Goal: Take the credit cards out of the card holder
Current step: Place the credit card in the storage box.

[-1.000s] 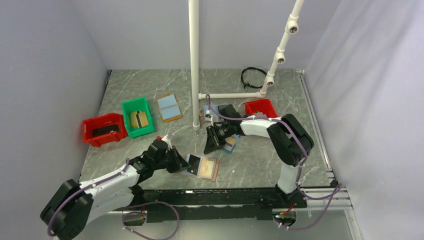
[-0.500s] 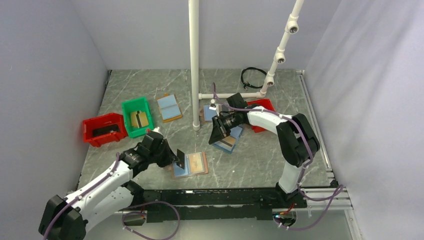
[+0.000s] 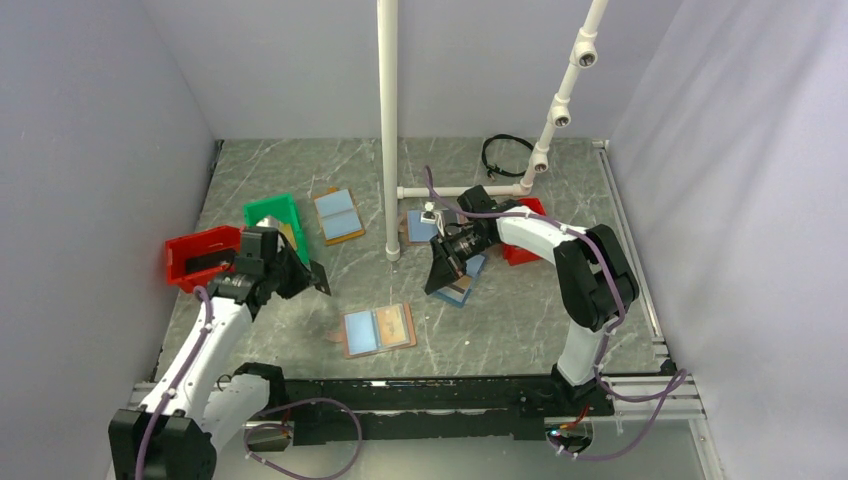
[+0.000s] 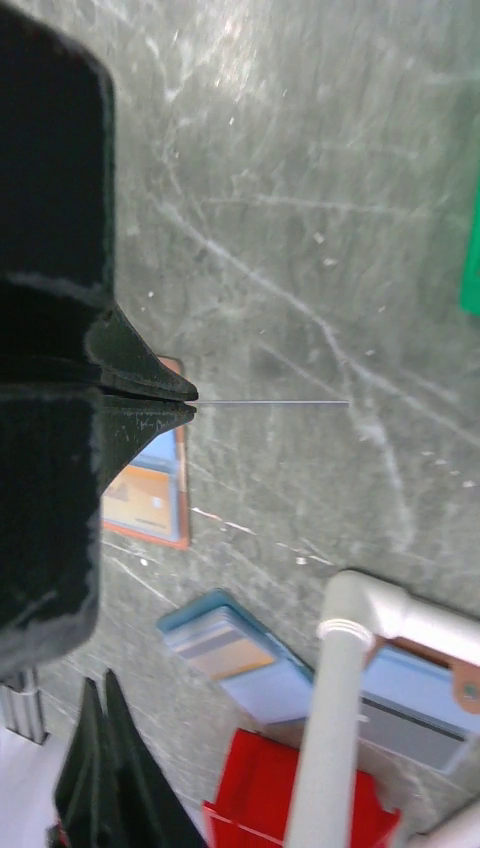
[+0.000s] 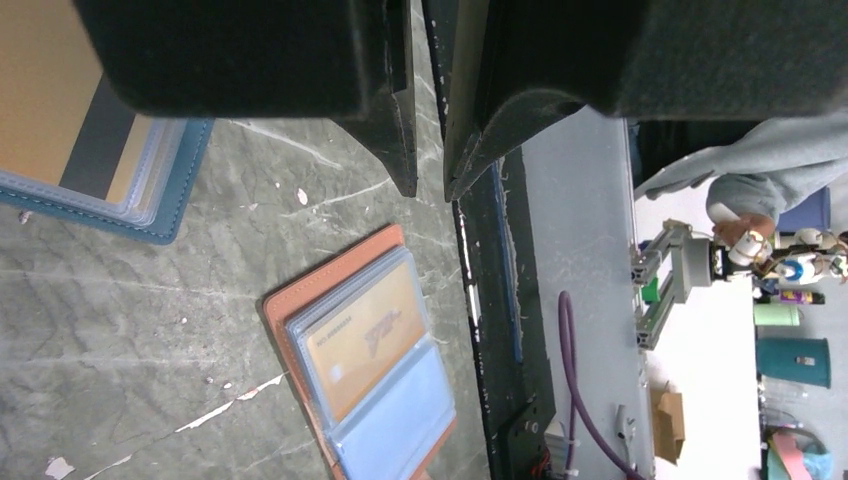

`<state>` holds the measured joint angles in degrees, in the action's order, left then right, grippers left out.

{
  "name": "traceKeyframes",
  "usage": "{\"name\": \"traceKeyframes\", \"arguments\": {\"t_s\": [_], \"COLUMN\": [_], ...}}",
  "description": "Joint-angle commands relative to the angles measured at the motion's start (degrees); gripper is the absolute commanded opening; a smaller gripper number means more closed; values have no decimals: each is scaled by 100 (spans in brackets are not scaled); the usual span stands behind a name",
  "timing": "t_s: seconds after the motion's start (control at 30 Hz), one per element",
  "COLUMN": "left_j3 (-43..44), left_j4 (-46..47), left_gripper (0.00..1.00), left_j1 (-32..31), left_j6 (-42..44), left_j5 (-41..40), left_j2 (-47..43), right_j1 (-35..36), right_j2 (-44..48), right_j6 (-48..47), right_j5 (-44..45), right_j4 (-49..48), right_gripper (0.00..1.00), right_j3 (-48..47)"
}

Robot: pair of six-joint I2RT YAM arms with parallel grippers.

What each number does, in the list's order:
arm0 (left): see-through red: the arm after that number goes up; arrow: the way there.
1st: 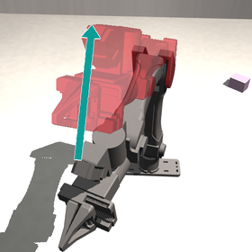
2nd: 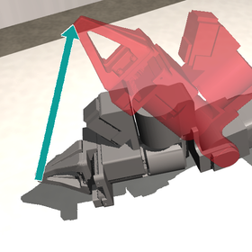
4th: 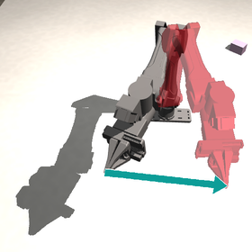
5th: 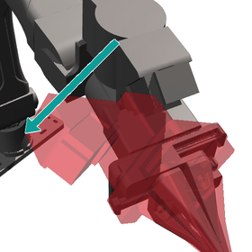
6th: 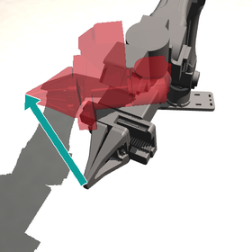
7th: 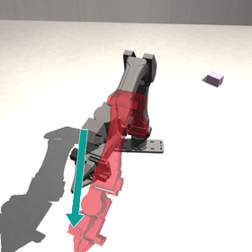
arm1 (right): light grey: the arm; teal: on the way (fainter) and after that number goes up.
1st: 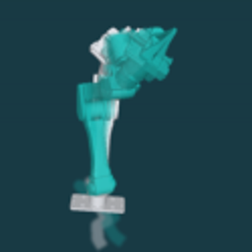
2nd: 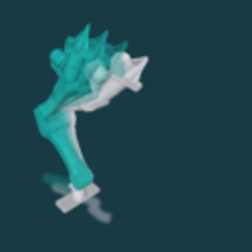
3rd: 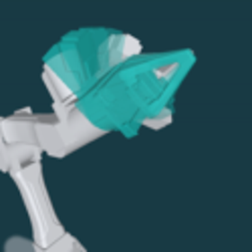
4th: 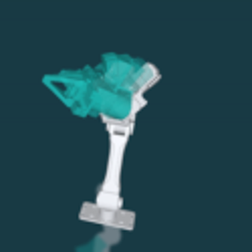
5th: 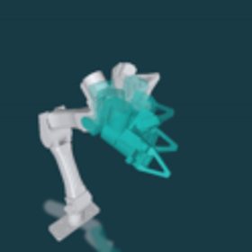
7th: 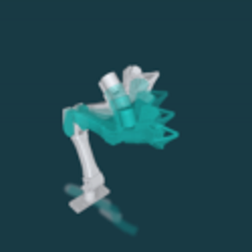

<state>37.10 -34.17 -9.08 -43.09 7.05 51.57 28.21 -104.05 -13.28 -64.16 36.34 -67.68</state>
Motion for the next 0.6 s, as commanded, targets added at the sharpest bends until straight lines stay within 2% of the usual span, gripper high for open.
{"name": "traceKeyframes", "arguments": {"t_s": [0.0, 0.13, 0.27, 0.4, 0.57], "left_j3": [455, 697, 964, 1200, 1248], "left_j4": [-121, -286, -266, -166, 107], "left_gripper": [0, 0, 0, 0, 0], "left_j1": [446, 728, 1125, 1606, 2414], "left_j6": [126, -139, -209, -371, -738], "left_j5": [-304, -1116, -1577, -1874, -1824], "left_j2": [149, 230, 251, 360, 564], "right_j1": [0, -2, -10, -14, -19], "right_j2": [93, 128, 106, 61, 78], "right_j6": [-395, -431, -464, -536, -594], "right_j5": [-235, -244, -261, -287, -332], "right_j4": [225, 245, 280, 360, 407], "right_gripper": [18, 18, 18, 18, 18], "right_j3": [-245, -243, -254, -288, -291]}}
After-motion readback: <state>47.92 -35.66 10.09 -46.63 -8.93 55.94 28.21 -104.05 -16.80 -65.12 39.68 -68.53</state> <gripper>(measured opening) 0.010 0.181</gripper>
